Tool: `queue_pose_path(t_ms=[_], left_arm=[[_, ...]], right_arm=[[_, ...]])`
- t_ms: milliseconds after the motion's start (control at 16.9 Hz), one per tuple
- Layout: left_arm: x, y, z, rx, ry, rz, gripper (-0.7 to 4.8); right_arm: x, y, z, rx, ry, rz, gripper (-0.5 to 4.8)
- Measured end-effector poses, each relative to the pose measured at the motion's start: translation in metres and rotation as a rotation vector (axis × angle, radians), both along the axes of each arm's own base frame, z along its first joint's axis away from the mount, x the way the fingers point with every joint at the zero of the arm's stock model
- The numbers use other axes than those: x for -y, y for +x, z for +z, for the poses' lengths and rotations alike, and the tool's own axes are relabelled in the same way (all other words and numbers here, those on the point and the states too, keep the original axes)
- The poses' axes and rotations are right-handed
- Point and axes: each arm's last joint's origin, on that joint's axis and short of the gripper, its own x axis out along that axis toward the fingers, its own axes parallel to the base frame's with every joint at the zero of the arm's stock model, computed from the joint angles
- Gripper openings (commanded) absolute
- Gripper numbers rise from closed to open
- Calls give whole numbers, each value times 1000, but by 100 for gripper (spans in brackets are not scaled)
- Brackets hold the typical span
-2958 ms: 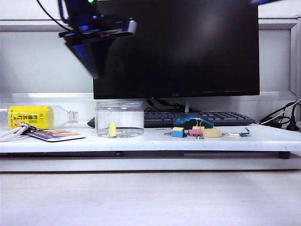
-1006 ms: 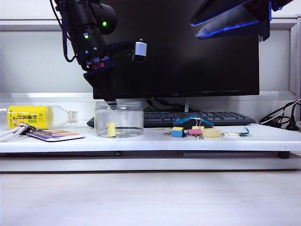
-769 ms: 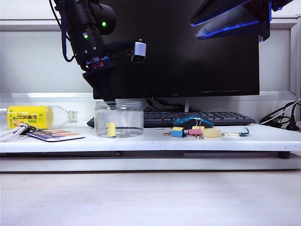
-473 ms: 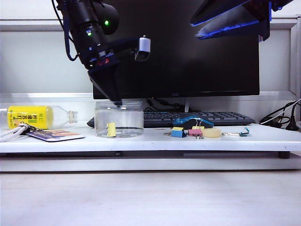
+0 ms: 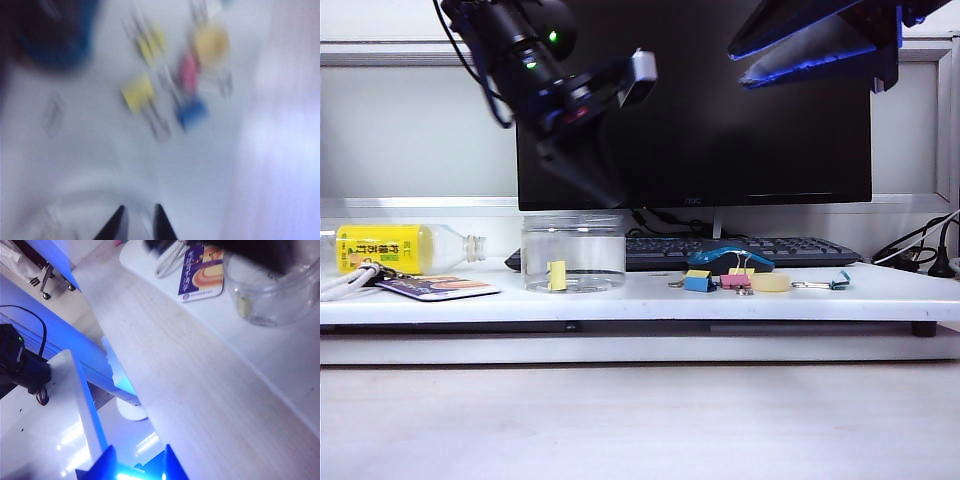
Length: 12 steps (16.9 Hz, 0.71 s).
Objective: Take the clips out of the round transparent plastic box and place them on the table.
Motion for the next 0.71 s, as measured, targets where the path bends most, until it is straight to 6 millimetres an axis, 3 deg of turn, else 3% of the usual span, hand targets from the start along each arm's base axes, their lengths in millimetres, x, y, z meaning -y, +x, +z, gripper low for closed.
queue_pose_path(t_ms=[177, 296, 473, 710], left_arm=[[15, 5, 6, 55, -42, 123, 94], [15, 4, 4, 28, 22, 251, 154], [12, 1, 1, -68, 47, 363, 156], [25, -13, -2, -115, 125, 417, 157]], right_arm=[[0, -1, -1, -11, -5, 0, 126], [0, -1, -1, -11, -5, 0, 126], [0, -1, -1, -9, -4, -1, 126], [0, 0, 0, -5, -3, -1, 126]])
